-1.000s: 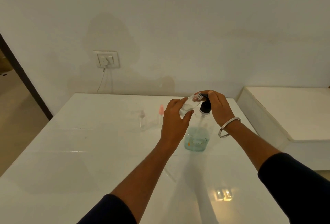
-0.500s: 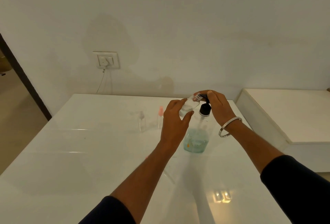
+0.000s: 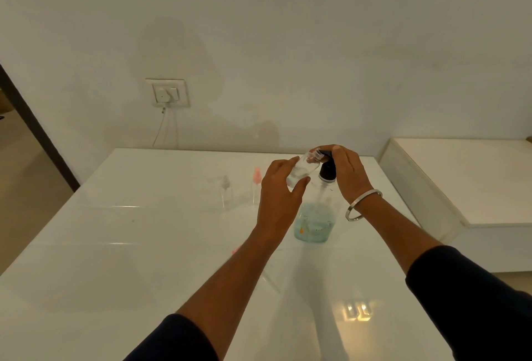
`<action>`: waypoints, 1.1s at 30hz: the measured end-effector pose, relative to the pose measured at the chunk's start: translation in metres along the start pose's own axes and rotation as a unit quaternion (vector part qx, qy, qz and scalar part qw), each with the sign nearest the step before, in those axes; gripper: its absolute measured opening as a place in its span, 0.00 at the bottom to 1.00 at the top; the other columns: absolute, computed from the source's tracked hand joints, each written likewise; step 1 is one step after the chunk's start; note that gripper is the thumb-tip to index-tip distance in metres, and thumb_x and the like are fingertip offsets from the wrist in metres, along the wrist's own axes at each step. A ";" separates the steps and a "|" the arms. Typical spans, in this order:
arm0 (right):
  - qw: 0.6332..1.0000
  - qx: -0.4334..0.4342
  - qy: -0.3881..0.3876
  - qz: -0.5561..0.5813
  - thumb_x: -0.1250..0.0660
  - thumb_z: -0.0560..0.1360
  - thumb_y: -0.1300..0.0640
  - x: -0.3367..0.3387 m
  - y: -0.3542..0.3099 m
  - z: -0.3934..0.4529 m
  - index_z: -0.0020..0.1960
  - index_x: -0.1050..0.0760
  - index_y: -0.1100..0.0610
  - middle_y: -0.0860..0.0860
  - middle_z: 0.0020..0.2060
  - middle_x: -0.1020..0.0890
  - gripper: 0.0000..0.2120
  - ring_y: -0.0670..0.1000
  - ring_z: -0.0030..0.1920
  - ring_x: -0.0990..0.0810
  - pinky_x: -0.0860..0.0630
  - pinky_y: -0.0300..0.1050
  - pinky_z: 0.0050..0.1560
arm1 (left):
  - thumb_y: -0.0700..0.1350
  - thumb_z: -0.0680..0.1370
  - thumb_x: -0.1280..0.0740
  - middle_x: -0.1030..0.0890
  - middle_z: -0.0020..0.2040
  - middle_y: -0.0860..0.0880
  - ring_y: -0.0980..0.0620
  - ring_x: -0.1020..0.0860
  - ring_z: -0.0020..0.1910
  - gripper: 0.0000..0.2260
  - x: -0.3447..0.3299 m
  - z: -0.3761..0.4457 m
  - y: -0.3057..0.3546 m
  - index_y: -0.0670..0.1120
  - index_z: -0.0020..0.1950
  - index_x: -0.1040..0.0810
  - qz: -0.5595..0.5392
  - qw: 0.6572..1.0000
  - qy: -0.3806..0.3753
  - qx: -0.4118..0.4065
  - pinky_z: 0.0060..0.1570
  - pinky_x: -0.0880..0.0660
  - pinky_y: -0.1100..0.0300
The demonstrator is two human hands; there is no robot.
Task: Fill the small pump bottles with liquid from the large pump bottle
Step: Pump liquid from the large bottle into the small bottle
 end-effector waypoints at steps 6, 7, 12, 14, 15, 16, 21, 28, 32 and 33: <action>1.000 0.008 -0.020 0.000 0.50 0.79 0.54 0.000 -0.008 -0.001 0.52 0.23 0.62 0.56 0.50 0.19 0.18 0.55 0.53 0.21 0.26 0.41 0.58 | 0.45 0.75 0.30 0.23 0.59 0.49 0.62 0.29 0.53 0.19 0.004 -0.001 0.005 0.45 0.64 0.26 -0.009 1.000 0.003 -0.012 0.51 0.36 0.82; 1.000 0.004 -0.018 0.001 0.50 0.80 0.58 0.000 -0.011 0.000 0.52 0.23 0.61 0.56 0.50 0.19 0.17 0.56 0.53 0.21 0.26 0.42 0.58 | 0.46 0.75 0.30 0.23 0.59 0.49 0.62 0.29 0.53 0.19 0.004 -0.001 0.006 0.45 0.64 0.26 -0.009 1.000 0.002 -0.013 0.51 0.36 0.81; 1.000 0.005 -0.020 0.000 0.50 0.77 0.53 -0.002 -0.015 0.001 0.54 0.23 0.64 0.59 0.50 0.18 0.22 0.56 0.53 0.20 0.25 0.46 0.60 | 0.47 0.75 0.30 0.24 0.60 0.50 0.62 0.29 0.54 0.19 0.004 0.000 0.004 0.46 0.65 0.26 -0.009 1.000 0.001 -0.010 0.51 0.34 0.80; 1.000 -0.002 -0.022 -0.007 0.50 0.75 0.51 -0.002 -0.012 0.001 0.54 0.22 0.64 0.59 0.49 0.18 0.23 0.55 0.53 0.20 0.25 0.46 0.59 | 0.46 0.75 0.30 0.23 0.60 0.49 0.61 0.29 0.54 0.19 0.004 0.001 0.003 0.46 0.65 0.26 -0.007 1.000 0.001 -0.009 0.51 0.35 0.81; 1.000 -0.002 -0.024 -0.011 0.50 0.76 0.52 -0.003 -0.012 0.001 0.53 0.22 0.64 0.59 0.49 0.18 0.22 0.55 0.52 0.20 0.24 0.45 0.59 | 0.46 0.75 0.30 0.23 0.60 0.49 0.61 0.29 0.54 0.19 0.004 0.001 0.004 0.46 0.65 0.26 -0.005 1.000 0.001 -0.009 0.51 0.35 0.81; 1.000 -0.002 -0.023 -0.011 0.50 0.78 0.53 -0.003 -0.012 0.000 0.53 0.22 0.64 0.58 0.48 0.18 0.21 0.54 0.51 0.20 0.24 0.42 0.58 | 0.46 0.75 0.30 0.23 0.60 0.49 0.61 0.29 0.54 0.19 0.004 0.001 0.003 0.45 0.65 0.26 -0.003 1.000 0.000 -0.009 0.51 0.36 0.82; 1.000 -0.013 -0.003 0.017 0.52 0.81 0.62 -0.002 -0.008 -0.006 0.50 0.24 0.62 0.48 0.41 0.19 0.17 0.37 0.42 0.20 0.26 0.26 0.48 | 0.46 0.75 0.30 0.24 0.61 0.49 0.62 0.31 0.55 0.19 -0.001 0.000 0.000 0.45 0.65 0.27 -0.002 1.000 -0.001 0.003 0.51 0.37 0.81; 1.000 -0.002 -0.009 0.020 0.50 0.80 0.57 -0.003 -0.006 -0.005 0.54 0.23 0.66 0.58 0.47 0.18 0.19 0.49 0.48 0.19 0.25 0.38 0.56 | 0.46 0.75 0.30 0.23 0.60 0.49 0.62 0.30 0.53 0.19 0.001 -0.002 0.002 0.46 0.64 0.26 -0.008 1.000 0.000 -0.004 0.51 0.35 0.81; 1.000 0.001 -0.015 -0.005 0.50 0.80 0.58 0.001 -0.015 -0.001 0.51 0.23 0.62 0.55 0.49 0.18 0.17 0.53 0.51 0.20 0.25 0.36 0.54 | 0.45 0.75 0.30 0.23 0.59 0.50 0.62 0.29 0.53 0.18 0.004 0.000 0.007 0.46 0.64 0.26 -0.014 1.000 0.003 -0.015 0.52 0.35 0.81; 1.000 -0.003 -0.016 -0.011 0.51 0.81 0.59 0.002 -0.013 0.000 0.52 0.23 0.61 0.55 0.49 0.19 0.17 0.54 0.52 0.21 0.25 0.36 0.54 | 0.45 0.75 0.30 0.23 0.59 0.49 0.61 0.29 0.53 0.18 0.004 0.000 0.007 0.45 0.64 0.26 -0.013 1.000 0.005 -0.017 0.52 0.35 0.81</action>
Point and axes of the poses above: each hand's wrist, its own z-axis towards the middle knuckle, its own x-axis out of the back of the hand, y = z × x, the point moved 8 cm from there along z, towards the middle knuckle
